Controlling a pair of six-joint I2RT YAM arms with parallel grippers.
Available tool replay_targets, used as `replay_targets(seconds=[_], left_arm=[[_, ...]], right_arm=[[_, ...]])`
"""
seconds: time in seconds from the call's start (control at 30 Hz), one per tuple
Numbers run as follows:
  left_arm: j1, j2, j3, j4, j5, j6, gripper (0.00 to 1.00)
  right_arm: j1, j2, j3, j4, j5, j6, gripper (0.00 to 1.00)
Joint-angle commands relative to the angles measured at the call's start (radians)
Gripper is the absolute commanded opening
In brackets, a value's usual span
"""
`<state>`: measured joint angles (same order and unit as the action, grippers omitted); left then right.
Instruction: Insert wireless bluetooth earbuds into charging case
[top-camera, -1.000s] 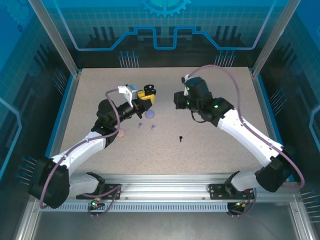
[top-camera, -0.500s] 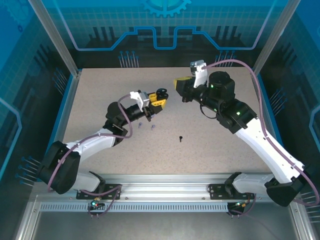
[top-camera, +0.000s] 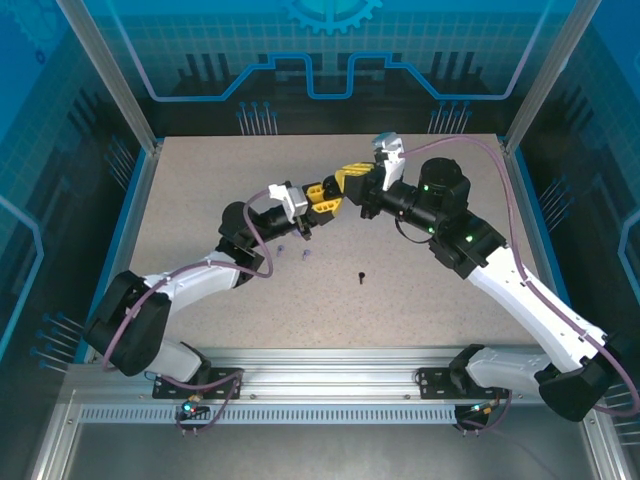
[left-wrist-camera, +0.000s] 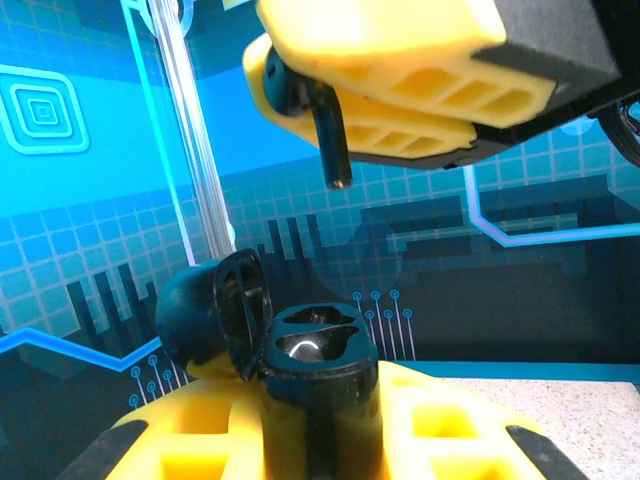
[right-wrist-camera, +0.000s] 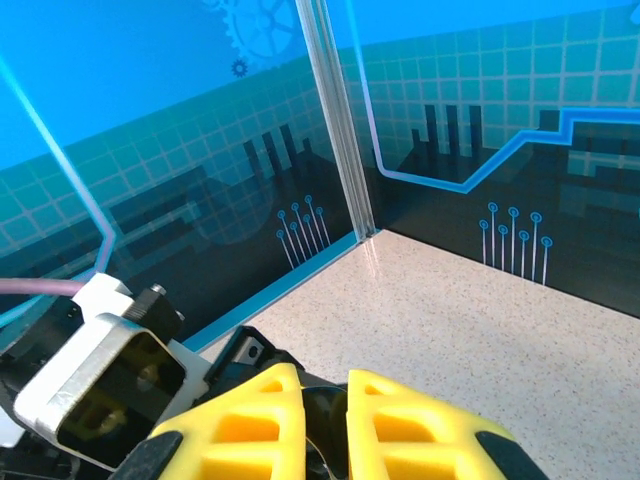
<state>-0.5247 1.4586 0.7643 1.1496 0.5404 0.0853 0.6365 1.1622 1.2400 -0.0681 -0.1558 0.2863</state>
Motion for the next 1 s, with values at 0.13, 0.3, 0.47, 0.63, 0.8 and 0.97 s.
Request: replay_targets(seconds=[0.13,0.3,0.47,0.63,0.8,0.97], left_arm=[[-0.008,0.006,0.018,0.080,0.006,0.016,0.00],[-0.007,0.003,0.020,0.084,0.008,0.014,0.00],[-0.008,-0.003,0.021,0.082,0.009,0.010,0.00],[-0.007,-0.009,0.021,0.078,0.006,0.011,0.00],[-0.008,-0.019,0.020,0.078,0.001,0.011,0.00],[-0.008,-0.019,0.022,0.080,-0.008,0.009,0.00]], right_arm=[[0.023,-0.005,-0.028,0.085,-0.018,-0.007,0.12],[0.027,0.003,-0.039,0.087,-0.013,-0.004,0.12],[0.029,0.012,-0.050,0.096,-0.014,0.005,0.11],[0.034,0.026,-0.051,0.097,-0.019,0.009,0.10],[0.036,0.039,-0.059,0.096,-0.015,0.010,0.10],[0.037,0.038,-0.069,0.091,-0.009,0.009,0.10]])
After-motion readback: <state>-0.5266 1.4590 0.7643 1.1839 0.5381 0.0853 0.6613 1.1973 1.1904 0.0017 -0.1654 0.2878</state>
